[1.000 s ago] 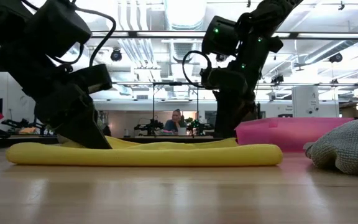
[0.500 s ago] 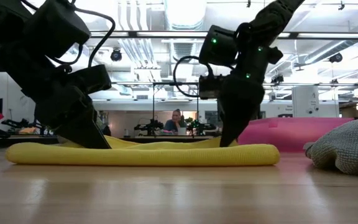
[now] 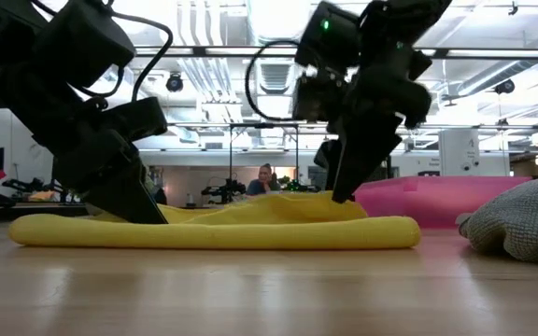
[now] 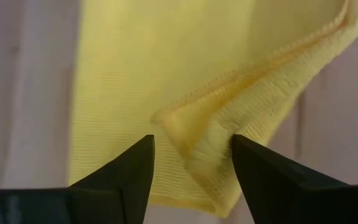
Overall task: Fold microfiber towels
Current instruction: Fold the yellow microfiber cloth
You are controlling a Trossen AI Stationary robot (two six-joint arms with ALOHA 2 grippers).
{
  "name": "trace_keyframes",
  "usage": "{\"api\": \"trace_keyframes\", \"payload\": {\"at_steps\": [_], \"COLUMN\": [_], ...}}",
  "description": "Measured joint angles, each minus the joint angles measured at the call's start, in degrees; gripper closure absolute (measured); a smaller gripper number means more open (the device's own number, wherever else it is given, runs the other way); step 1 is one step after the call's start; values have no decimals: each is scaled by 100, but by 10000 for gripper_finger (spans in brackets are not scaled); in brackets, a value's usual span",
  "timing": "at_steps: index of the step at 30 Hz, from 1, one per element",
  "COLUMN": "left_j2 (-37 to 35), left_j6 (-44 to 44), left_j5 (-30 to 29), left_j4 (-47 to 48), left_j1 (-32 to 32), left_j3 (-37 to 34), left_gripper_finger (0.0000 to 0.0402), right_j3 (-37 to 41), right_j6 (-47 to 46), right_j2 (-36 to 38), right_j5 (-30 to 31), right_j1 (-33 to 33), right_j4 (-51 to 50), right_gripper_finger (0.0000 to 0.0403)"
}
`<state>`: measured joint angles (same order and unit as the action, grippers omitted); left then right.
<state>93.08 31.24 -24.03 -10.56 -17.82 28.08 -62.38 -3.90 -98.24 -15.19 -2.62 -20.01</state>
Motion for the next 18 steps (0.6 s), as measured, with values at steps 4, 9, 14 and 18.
{"api": "trace_keyframes", "payload": {"at_steps": [4,9,14,18], "left_j2": [0,0,0,0], "left_j6": [13,14,14,14], "left_j5": [-171,-175,-173,-174], "left_j4": [-101,-107,-114,-122], "left_j1": [7,7,7,7], "left_j3": [2,3,1,1], "left_gripper_finger": [208,208,208,208], "right_j3": [-105,-185,-130,-110], "right_j6": [-57,-196,-218,-311], "right_j2": [2,7,9,9], "right_j5": [18,625,894,867], "right_j1": [-285,-504,-499,-553], "right_j4": [136,148,97,155], "right_gripper_finger": [199,199,199,199]}}
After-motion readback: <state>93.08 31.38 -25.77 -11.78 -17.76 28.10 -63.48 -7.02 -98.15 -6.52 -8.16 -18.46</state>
